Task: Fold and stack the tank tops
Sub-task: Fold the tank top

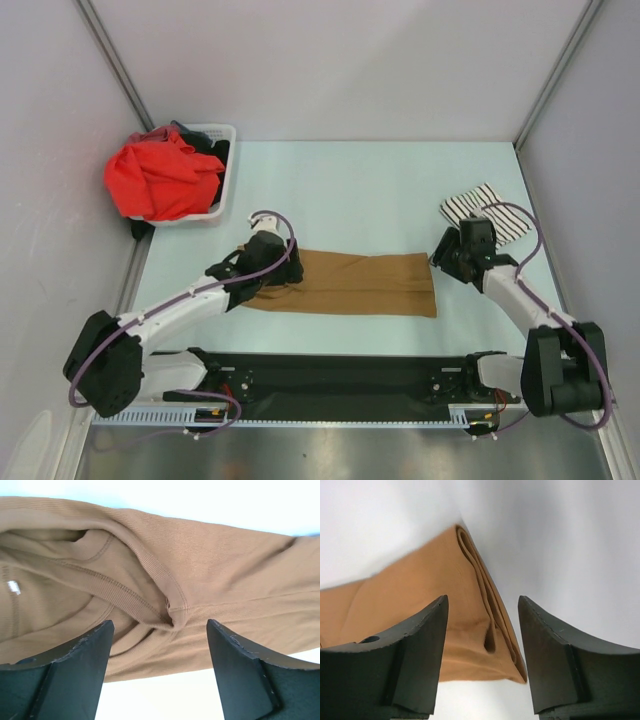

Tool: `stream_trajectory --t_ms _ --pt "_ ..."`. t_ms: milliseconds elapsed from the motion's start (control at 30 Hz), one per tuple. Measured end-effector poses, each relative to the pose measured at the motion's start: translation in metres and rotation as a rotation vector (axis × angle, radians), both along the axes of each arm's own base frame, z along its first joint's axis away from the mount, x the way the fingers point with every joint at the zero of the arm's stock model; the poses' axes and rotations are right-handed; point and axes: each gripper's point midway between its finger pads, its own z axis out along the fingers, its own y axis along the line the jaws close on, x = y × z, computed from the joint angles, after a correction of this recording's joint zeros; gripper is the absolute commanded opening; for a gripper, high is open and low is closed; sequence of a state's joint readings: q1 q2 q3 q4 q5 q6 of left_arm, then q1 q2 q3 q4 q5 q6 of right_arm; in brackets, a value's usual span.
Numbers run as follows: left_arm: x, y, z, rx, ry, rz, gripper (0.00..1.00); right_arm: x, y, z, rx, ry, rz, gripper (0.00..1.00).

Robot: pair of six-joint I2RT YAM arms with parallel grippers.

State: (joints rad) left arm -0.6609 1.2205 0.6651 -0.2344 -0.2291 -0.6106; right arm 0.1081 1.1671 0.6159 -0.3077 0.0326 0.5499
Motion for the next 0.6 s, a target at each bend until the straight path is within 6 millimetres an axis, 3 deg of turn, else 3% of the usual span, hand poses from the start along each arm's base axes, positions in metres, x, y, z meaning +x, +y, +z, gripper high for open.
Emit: stream_trajectory --t_ms 167,233,367,467,600 --pt "-0.009 0.011 0.017 -0.024 -0.027 0.031 0.79 0.026 0.008 -0.011 -0.003 0.055 0.030 0.58" --pt "-0.021 0.019 0.014 -0.050 -0.026 0.051 0.78 0.034 0.011 -0.019 -0.006 0.078 0.039 0.56" --pt "-0.051 0.036 -0.009 -0.085 0.029 0.095 0.78 0.042 0.016 -0.033 0.001 0.116 0.057 0.55" --pt "-0.070 0.048 -0.028 -0.090 0.078 0.127 0.80 0.042 0.020 -0.043 0.014 0.143 0.068 0.43" --pt "-0.081 0.055 -0.046 -0.090 0.122 0.165 0.81 0.054 0.024 -0.044 0.026 0.139 0.077 0.28"
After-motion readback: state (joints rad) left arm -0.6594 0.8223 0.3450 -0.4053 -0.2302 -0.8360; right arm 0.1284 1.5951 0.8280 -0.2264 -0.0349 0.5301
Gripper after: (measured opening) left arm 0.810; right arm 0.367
